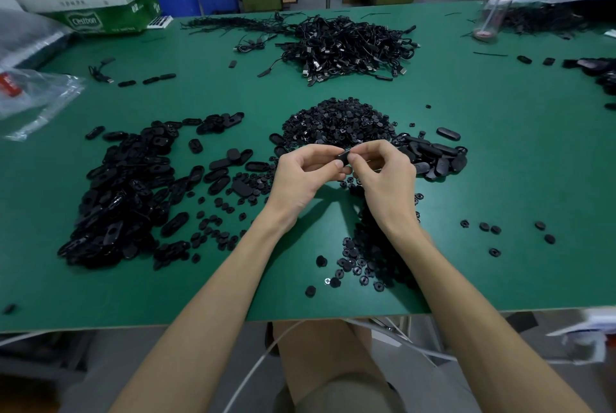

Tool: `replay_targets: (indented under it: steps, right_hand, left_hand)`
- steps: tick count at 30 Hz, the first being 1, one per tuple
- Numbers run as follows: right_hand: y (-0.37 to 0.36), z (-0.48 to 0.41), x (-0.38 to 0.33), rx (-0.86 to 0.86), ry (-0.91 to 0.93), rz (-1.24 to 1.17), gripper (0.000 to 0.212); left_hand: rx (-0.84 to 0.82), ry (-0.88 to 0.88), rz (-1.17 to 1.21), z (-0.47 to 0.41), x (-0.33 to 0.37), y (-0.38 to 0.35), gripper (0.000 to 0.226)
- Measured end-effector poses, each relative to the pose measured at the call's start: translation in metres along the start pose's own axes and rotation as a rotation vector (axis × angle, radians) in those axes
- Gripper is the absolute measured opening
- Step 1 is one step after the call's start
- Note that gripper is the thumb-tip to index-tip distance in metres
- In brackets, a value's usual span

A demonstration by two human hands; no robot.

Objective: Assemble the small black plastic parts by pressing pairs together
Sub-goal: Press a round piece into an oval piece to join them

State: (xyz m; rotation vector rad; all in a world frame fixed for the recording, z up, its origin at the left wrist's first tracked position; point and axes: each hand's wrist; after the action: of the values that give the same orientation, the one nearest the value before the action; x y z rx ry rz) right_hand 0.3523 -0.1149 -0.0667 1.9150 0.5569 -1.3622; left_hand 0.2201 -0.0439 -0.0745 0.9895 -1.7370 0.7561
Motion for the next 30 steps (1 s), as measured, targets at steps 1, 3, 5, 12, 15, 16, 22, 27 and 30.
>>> replay_targets:
  steps: [1,3,5,12,15,16,22,27,30]
  right_hand:
    - [0.0000,0.0000,0.0001,0.001,-0.004,-0.004,0.004]
    - [0.0001,-0.0004,0.0005,-0.005,-0.008,0.000,0.003]
    - [0.0002,-0.0005,0.0005,-0.018,-0.004,0.022,0.002]
    - [0.0004,0.0020,-0.0028,-0.109,0.034,0.064,0.006]
    - [-0.0009,0.0035,-0.0043,-0.150,0.068,0.076,0.011]
    - [-0.0013,0.0035,-0.0042,-0.144,0.074,0.082,0.012]
    - [0.0000,0.0015,-0.0036,-0.100,0.022,0.018,0.018]
    - [0.0011,0.0017,-0.0034,-0.092,0.029,0.041,0.012]
    - [0.0003,0.0028,-0.0039,-0.098,0.046,0.046,0.013]
  left_hand:
    - [-0.004,0.001,0.001,0.0001,0.0001,-0.0002,0.020]
    - [-0.010,0.004,0.006,0.0005,0.0001,-0.0006,0.020]
    - [-0.011,0.003,-0.001,0.0007,0.0000,-0.0001,0.020]
    - [0.047,0.002,-0.056,-0.0017,-0.0047,0.0009,0.022]
    - [0.055,0.008,-0.079,-0.0022,-0.0064,0.0023,0.018]
    - [0.057,0.013,-0.075,-0.0023,-0.0065,0.0027,0.017]
    - [0.037,0.025,-0.047,-0.0009,-0.0033,0.0021,0.019]
    - [0.016,0.017,-0.071,0.0004,-0.0015,0.0003,0.017]
    - [0.027,0.022,-0.101,0.0005,-0.0015,-0.0013,0.017]
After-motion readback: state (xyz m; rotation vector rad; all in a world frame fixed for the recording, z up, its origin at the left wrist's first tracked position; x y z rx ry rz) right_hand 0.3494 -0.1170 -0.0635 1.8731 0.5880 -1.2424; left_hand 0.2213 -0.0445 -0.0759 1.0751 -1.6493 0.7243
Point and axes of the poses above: each hand's wrist, its own z-axis away from the middle knuckle, its own y-axis out of the back of the hand, x = y × z, and after that the axes turned 9 degrees about -y, right-handed
